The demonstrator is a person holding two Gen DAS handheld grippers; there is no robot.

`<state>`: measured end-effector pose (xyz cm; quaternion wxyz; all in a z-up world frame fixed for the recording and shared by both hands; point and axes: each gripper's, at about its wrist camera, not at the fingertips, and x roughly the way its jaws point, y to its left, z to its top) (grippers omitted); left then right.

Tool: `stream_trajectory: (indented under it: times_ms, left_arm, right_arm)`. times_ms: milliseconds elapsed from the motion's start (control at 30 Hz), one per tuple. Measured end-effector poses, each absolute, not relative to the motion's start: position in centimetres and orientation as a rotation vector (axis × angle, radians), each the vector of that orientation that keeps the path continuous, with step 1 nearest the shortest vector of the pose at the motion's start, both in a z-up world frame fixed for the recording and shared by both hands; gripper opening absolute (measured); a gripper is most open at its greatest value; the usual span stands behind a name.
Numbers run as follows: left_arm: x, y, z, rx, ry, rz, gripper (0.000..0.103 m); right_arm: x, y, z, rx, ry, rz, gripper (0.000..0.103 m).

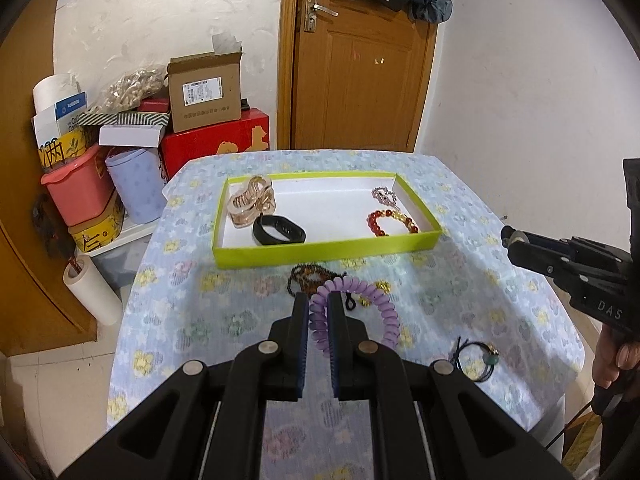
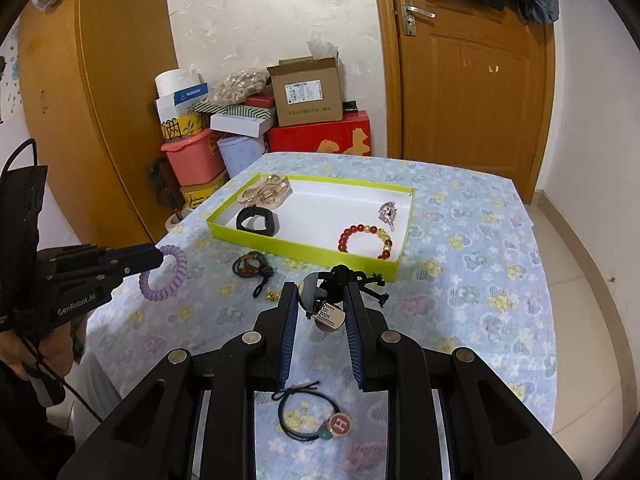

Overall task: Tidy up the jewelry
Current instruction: 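Carry the purple coil into the tray with the left tool while the right tool drops the charm there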

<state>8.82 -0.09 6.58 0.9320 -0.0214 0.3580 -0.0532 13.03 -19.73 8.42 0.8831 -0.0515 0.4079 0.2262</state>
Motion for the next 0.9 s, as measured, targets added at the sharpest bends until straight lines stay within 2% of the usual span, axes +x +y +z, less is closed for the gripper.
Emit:
stream_trajectory:
  times_ms: [600, 900]
  left_arm:
    - [17.9, 0.3, 7.9, -0.015, 0.731, -0.100, 0.010]
    - [23.2, 0.3, 6.1, -0.011, 0.776, -0.106, 0.010]
  right_arm:
    - [20.4, -18.5, 7.0, -0.128, 0.865, 0.488, 0.024]
    - [24.8, -17.9, 4.3, -0.137, 0.919, 0.484, 0.024]
